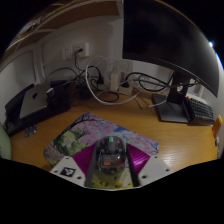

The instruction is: Arrange mouse

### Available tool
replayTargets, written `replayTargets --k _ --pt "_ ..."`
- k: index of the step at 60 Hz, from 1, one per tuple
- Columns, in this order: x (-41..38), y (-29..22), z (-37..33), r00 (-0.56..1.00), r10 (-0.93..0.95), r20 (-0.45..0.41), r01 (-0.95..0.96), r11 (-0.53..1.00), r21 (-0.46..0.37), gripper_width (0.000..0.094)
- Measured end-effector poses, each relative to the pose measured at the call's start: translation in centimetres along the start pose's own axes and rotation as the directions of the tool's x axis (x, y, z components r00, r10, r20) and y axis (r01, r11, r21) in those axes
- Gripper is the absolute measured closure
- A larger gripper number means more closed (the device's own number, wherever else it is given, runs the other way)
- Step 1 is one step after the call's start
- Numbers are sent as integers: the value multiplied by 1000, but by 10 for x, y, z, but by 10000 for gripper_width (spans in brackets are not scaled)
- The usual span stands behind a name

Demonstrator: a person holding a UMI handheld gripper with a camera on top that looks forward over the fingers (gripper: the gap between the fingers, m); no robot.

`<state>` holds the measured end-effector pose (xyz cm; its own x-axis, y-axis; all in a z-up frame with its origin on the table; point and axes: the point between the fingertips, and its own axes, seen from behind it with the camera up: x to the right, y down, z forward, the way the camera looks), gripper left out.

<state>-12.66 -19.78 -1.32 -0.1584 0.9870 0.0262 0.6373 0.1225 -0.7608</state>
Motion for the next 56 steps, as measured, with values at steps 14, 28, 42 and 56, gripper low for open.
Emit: replayTargets --k 14,28,42,56 --pt "19 -2 -83 999 32 -16 -33 998 -49 83" --pt "43 15 -222 994 103 -25 -105 989 -103 78" --pt "61 24 -293 989 136 -62 -140 988 -66 76" --pt "66 25 -309 989 123 -86 -127 991 -42 78"
